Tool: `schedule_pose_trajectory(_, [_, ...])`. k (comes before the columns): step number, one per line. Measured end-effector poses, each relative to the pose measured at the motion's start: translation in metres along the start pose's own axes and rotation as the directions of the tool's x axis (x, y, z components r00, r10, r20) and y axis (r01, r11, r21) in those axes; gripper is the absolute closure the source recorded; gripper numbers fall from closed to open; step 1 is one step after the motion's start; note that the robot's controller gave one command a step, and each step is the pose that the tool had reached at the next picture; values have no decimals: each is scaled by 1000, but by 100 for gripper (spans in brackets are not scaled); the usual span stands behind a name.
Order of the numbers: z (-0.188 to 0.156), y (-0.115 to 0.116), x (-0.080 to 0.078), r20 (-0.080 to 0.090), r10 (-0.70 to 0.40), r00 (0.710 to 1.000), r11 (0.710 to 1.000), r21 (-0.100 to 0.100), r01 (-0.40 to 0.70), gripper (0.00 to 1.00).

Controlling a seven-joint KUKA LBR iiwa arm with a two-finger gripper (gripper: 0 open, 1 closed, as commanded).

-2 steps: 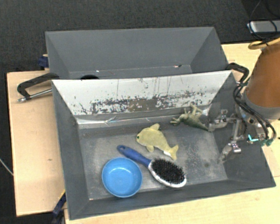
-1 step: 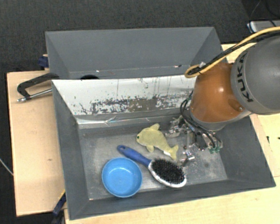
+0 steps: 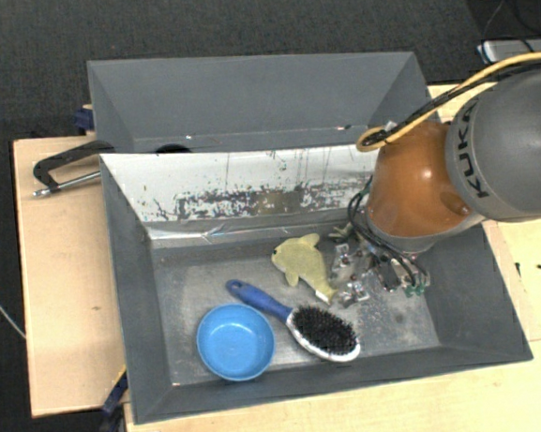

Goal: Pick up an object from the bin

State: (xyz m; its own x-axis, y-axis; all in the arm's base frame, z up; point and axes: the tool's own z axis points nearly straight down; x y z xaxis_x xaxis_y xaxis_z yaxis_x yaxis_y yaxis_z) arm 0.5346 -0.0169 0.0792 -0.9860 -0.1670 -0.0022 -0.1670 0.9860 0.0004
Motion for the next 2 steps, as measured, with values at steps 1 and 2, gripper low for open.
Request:
schedule_pose_trajectory(1, [-105,10,-13,13,-1,1000,1000,2,1,100])
schedule_pose_trajectory(2, [-196,16,-5,13,-71,997,997,3,71,100])
